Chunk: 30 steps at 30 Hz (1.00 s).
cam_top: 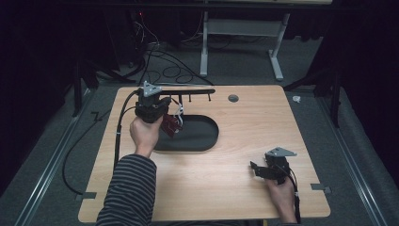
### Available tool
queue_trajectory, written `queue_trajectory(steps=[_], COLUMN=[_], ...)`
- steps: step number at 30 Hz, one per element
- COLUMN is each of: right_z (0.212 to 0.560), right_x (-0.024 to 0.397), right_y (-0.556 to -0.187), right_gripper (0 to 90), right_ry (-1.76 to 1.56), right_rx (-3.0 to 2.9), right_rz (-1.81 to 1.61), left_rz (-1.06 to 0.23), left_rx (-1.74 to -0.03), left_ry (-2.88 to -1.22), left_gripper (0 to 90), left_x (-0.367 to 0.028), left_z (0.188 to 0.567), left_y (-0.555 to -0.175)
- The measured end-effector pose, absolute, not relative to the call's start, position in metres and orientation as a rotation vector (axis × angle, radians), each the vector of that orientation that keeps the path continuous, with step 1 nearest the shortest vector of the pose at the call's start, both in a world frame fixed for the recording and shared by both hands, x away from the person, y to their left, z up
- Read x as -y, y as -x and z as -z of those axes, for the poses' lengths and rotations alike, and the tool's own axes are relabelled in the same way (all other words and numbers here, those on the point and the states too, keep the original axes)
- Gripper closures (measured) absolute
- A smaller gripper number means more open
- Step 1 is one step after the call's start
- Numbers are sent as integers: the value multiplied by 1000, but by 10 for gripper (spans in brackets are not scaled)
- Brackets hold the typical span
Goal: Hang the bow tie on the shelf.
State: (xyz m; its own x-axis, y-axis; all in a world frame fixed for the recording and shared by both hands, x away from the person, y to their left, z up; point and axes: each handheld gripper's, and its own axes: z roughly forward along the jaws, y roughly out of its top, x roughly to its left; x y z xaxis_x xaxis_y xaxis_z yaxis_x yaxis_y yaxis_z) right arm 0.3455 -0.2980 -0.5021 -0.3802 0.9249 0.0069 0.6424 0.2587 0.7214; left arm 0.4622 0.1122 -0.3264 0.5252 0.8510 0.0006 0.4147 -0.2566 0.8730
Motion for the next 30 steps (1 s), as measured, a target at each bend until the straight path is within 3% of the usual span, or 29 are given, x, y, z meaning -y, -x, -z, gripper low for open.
queue_trajectory(steps=[30], right_z=[502], right_x=[298], right_y=[-345], right_gripper=[277], right_ry=[-1423], right_rx=[-2117], right_rz=[-909], left_rz=[-682], left_rx=[-1141], left_ry=[-1891], left_gripper=[894], left_x=[-106], left_z=[335], left_y=[-492])
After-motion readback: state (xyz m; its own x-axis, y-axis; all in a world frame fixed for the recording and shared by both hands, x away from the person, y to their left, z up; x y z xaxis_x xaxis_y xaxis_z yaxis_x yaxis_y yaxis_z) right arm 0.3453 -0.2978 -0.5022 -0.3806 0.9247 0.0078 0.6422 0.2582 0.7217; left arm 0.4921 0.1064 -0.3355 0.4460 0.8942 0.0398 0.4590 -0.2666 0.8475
